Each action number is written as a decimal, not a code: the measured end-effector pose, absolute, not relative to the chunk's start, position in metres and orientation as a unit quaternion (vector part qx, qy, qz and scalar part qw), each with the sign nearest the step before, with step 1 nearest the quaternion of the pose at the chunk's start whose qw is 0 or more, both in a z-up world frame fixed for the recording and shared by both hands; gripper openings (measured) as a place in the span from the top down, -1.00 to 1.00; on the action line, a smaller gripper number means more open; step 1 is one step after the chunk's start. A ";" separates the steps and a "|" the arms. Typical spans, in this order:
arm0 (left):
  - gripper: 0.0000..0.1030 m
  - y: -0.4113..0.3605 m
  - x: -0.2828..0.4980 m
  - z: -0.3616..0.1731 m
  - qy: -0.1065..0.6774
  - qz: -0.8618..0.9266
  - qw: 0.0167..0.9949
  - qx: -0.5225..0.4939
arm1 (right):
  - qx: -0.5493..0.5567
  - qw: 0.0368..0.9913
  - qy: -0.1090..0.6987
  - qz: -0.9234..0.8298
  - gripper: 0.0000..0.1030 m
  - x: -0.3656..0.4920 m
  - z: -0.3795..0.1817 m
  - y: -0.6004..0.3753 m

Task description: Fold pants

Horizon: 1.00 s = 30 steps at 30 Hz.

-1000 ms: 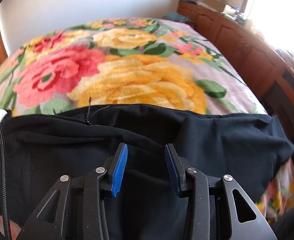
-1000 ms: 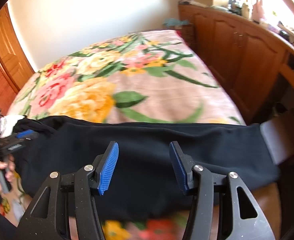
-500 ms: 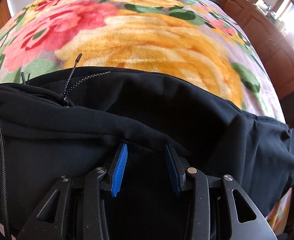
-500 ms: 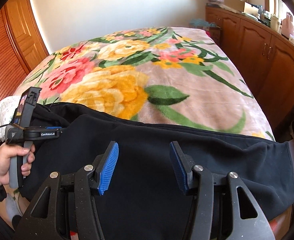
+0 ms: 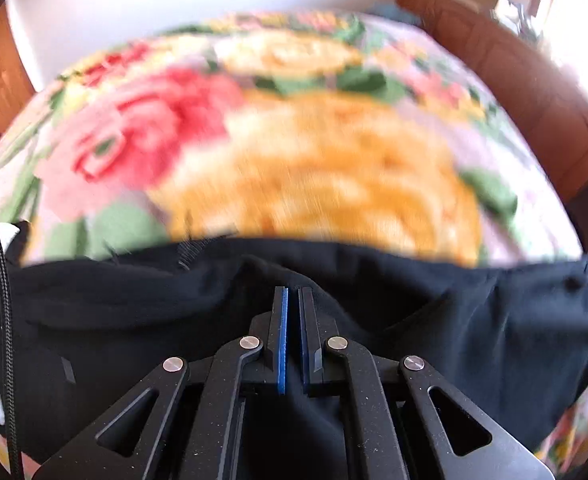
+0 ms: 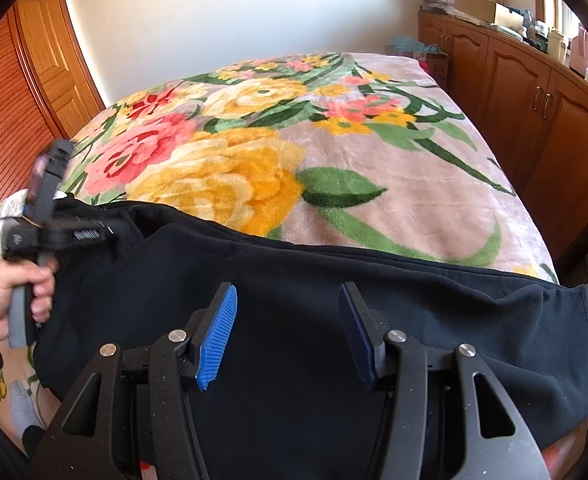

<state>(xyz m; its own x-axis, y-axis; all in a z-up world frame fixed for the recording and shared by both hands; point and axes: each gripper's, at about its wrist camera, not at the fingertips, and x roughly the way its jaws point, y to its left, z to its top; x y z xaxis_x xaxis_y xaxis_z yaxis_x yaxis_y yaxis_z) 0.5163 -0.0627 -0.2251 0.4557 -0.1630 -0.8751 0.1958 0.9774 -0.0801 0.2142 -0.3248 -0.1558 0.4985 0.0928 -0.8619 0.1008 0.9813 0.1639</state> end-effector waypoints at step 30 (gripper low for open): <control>-0.64 -0.013 0.421 -0.164 0.415 -0.201 0.887 0.013 | 0.122 0.848 0.515 -0.013 -0.16 0.207 -0.160 -0.348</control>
